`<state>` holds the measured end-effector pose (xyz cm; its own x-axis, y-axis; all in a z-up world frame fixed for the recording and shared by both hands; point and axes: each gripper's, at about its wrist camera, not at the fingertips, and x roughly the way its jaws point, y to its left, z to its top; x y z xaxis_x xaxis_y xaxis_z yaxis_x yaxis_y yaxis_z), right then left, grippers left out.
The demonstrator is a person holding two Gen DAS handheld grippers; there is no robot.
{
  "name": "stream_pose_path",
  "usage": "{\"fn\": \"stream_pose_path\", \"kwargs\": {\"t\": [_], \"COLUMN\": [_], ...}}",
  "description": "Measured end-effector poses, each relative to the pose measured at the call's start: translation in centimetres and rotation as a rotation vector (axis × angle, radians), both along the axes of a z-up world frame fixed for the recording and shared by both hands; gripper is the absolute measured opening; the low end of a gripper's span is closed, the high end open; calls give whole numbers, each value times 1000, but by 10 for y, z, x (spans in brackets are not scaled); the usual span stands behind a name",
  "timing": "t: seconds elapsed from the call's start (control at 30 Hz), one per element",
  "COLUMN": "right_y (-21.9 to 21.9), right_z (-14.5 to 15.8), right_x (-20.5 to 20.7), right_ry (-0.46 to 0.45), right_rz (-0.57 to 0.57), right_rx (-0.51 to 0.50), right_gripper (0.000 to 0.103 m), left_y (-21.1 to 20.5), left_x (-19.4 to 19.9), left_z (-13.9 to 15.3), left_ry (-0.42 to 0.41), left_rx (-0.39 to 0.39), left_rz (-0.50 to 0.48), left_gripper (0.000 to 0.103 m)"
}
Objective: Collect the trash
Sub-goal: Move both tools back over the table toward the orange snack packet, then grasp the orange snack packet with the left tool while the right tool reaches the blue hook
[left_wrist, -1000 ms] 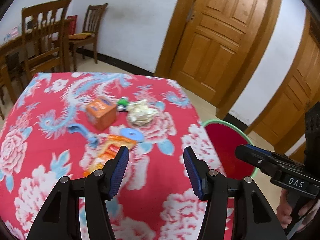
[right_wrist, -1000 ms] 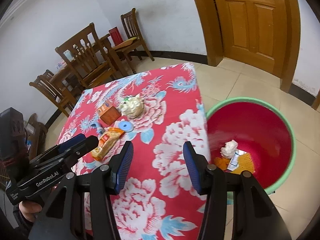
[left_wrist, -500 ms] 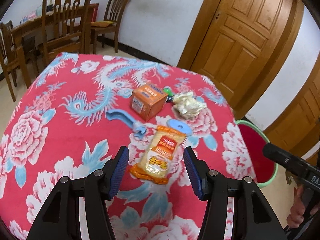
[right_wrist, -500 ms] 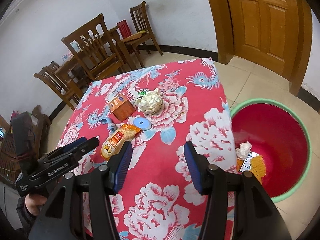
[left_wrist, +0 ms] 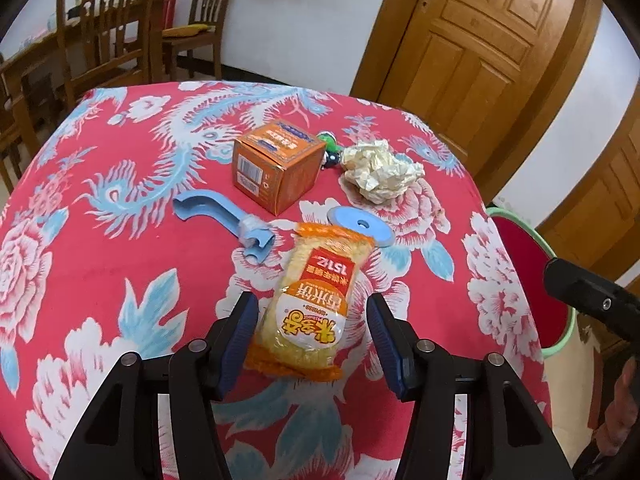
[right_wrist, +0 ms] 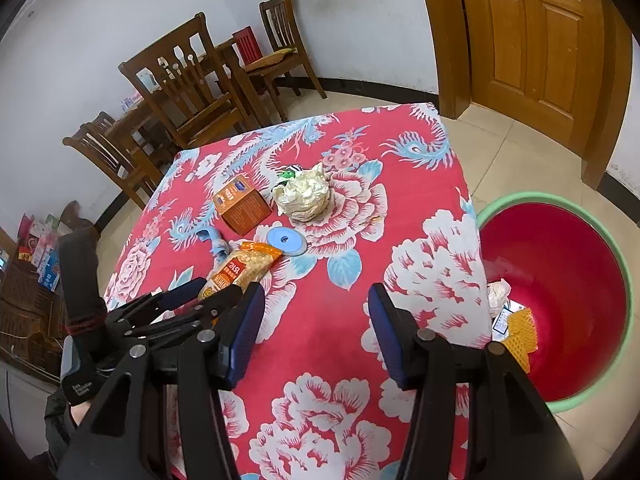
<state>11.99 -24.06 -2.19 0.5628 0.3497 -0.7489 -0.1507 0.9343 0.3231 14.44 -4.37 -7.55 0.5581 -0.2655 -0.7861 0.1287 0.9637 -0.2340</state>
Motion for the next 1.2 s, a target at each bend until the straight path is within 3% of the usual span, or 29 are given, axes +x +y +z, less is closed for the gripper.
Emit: {"fn": "stream_pose_path", "kwargs": {"t": [0.03, 0.4, 0.73, 1.2], "right_y": [1, 26, 74, 158], "right_z": [0, -3, -11, -43], "right_x": [1, 9, 25, 74], "right_ry": [2, 10, 22, 62], "right_rz": [2, 47, 146, 293], "right_rx": [-2, -16, -12, -72], "right_gripper": [55, 55, 55, 55], "left_y": [0, 26, 87, 149], "left_x": [0, -17, -38, -22], "left_z": [-1, 9, 29, 16], "left_ry": [7, -5, -58, -55], "left_rx": [-3, -59, -74, -65], "left_rz": [0, 13, 149, 321], "left_gripper": [41, 39, 39, 39]}}
